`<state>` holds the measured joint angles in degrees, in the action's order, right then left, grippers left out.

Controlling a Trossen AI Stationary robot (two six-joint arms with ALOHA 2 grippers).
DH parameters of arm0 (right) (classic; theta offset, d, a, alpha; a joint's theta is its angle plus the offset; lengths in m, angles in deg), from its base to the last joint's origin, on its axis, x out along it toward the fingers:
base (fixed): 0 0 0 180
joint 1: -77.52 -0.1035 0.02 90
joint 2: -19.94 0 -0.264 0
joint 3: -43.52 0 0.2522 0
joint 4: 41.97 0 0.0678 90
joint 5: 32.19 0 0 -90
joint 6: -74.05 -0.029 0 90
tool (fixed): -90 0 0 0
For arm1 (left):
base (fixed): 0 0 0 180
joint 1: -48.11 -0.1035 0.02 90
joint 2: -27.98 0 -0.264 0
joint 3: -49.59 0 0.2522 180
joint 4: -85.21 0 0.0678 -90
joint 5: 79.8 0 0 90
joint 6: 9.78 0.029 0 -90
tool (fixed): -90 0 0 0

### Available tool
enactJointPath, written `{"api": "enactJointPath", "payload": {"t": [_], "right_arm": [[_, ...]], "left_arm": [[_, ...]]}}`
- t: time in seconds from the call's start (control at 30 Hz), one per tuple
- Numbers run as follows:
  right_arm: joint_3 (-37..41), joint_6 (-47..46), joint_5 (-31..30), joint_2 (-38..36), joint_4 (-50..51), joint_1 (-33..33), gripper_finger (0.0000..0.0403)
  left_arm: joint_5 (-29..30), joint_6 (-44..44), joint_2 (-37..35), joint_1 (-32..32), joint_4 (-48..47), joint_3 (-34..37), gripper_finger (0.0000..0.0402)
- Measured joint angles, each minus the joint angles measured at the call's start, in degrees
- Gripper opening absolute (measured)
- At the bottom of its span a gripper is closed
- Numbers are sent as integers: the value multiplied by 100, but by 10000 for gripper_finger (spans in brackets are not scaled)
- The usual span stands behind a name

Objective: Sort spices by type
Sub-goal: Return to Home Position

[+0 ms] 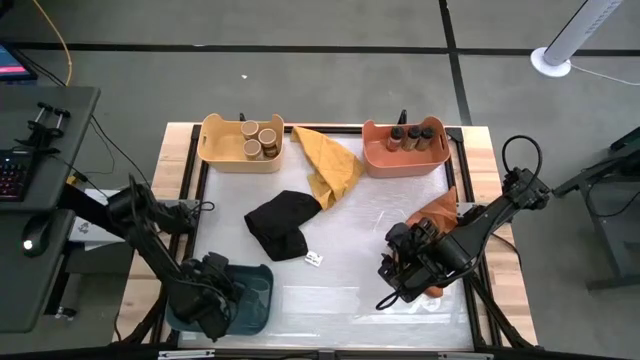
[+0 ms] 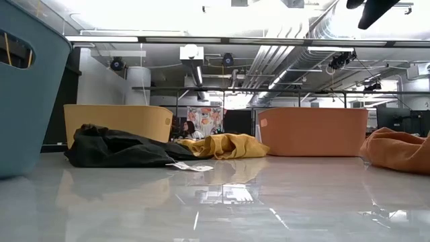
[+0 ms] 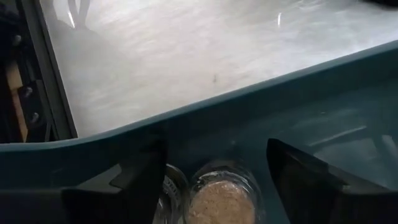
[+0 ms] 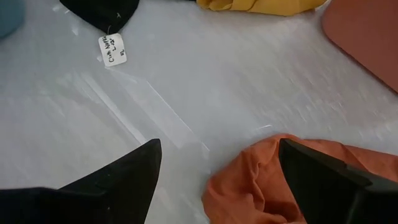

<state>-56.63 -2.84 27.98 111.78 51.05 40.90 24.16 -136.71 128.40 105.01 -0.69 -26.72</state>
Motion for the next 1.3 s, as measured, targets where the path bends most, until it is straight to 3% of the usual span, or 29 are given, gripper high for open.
{"api": "enactJointPath", "payload": {"t": [0.1,0.17,0.33,0.47,0.6,0.73,0.83,0.93,1.0,1.07,1.13,1.2,1.3], "right_arm": [[0,0,0,0,-11,0,318],[0,2,0,0,-56,-2,318],[-144,238,36,-82,-341,-24,318],[-502,672,-169,-87,-376,1,318],[-635,1252,-260,-87,-332,182,318],[-640,756,80,-81,-139,485,318],[-625,705,565,-70,167,709,318],[-537,961,636,-70,432,855,318],[-408,1323,693,-70,412,966,316],[-229,1681,915,-70,377,1093,302],[24,2054,1094,-95,316,1160,272],[414,2426,1234,-249,136,1174,222],[1299,2682,1499,-808,-505,1161,117]], "left_arm": [[139,0,-151,2,-35,-90,262],[554,35,-350,29,-55,-232,261],[2788,906,-1173,96,-24,-835,261],[4527,2740,-1988,-73,8,-1246,261],[5031,4822,-2890,-716,12,-1287,255],[5224,6664,-3739,-1677,562,-940,232],[4718,8327,-4388,-2516,2116,-261,203],[2872,10022,-4888,-3420,4795,858,162],[1578,10610,-5015,-3955,6413,1655,129],[840,10665,-5014,-4432,7386,2273,90],[459,10526,-5015,-4836,7879,2766,48],[180,10315,-5050,-5133,8191,3209,14],[-83,10028,-5313,-5327,8630,3790,13]]}}
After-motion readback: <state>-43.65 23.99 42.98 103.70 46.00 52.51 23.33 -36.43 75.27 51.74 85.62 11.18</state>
